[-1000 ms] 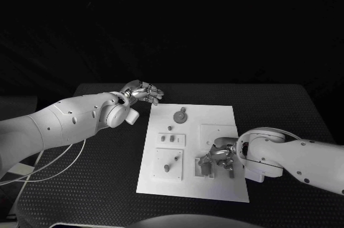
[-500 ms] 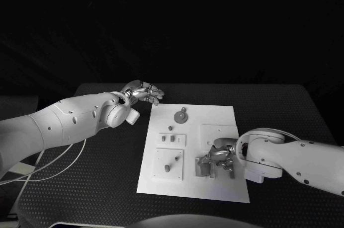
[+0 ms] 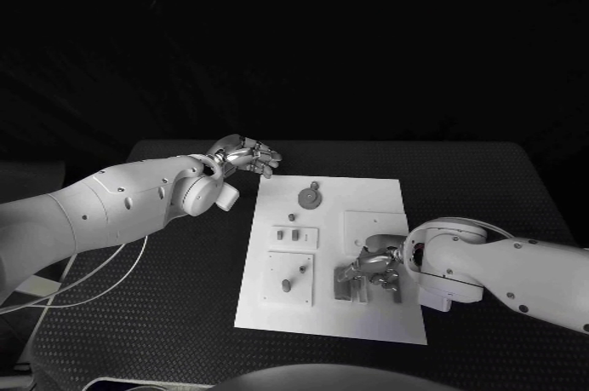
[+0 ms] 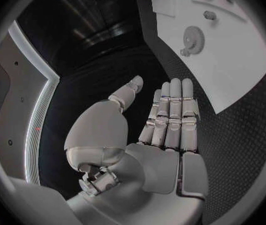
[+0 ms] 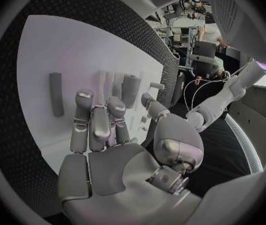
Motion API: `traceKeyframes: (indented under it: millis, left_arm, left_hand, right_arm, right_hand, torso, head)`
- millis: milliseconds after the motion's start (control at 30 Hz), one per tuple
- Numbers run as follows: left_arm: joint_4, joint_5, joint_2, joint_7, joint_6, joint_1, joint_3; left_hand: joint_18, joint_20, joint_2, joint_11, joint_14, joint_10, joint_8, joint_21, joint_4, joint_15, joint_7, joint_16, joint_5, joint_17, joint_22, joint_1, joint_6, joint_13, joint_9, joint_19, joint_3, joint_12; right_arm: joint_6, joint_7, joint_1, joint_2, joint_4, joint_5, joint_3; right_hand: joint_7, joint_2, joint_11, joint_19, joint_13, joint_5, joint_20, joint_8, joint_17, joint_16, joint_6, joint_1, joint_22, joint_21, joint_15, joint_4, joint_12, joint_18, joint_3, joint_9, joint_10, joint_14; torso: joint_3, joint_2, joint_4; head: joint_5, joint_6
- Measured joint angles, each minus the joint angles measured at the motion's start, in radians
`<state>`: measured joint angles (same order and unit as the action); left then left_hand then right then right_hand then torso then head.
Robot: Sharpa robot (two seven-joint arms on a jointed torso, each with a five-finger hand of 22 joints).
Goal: Assemble the parts on the task board
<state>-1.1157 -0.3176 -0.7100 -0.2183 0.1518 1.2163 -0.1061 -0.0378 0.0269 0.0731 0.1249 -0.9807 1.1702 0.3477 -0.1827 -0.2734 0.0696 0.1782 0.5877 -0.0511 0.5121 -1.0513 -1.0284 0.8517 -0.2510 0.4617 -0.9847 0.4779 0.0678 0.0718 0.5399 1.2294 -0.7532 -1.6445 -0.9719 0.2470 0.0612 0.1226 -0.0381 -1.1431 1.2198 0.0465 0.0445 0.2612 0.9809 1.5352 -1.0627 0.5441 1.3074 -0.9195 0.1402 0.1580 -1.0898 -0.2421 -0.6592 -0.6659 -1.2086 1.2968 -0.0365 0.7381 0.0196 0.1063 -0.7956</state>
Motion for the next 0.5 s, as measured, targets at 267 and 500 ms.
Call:
traceKeyframes:
  millis: [267,500]
  left_arm:
    - [0.000,0.000,0.000,0.000,0.000,0.000,0.000]
    - [0.000,0.000,0.001,0.000,0.000,0.000,0.000]
  left_hand:
    - [0.000,0.000,0.001,0.000,0.000,0.000,0.000,0.000,0.000,0.000,0.000,0.000,0.000,0.000,-0.001,0.001,0.000,0.000,0.000,0.000,0.000,0.000]
    - [0.000,0.000,0.004,0.000,0.000,0.000,0.000,0.000,0.000,0.000,0.000,0.000,0.000,0.001,-0.001,0.004,0.000,0.000,0.000,0.000,0.000,0.000]
  right_arm:
    - [0.000,0.000,0.000,0.000,0.000,0.000,0.000]
    - [-0.001,0.000,0.000,-0.002,-0.001,0.000,0.000]
  right_hand:
    - [0.000,0.034,0.000,0.000,-0.008,0.000,0.000,0.000,-0.003,0.000,0.000,-0.003,0.000,0.000,0.000,-0.044,0.006,0.000,-0.020,-0.004,0.010,0.000]
    - [0.000,0.034,0.000,0.000,-0.008,0.000,0.000,0.000,-0.004,0.000,0.000,-0.003,0.000,0.000,0.002,-0.044,0.006,-0.001,-0.020,-0.004,0.010,-0.005]
  torso:
    - [-0.0011,0.000,0.0006]
    - [-0.0010,0.000,0.0006]
  head:
    - [0.000,-0.002]
    - [-0.001,-0.002]
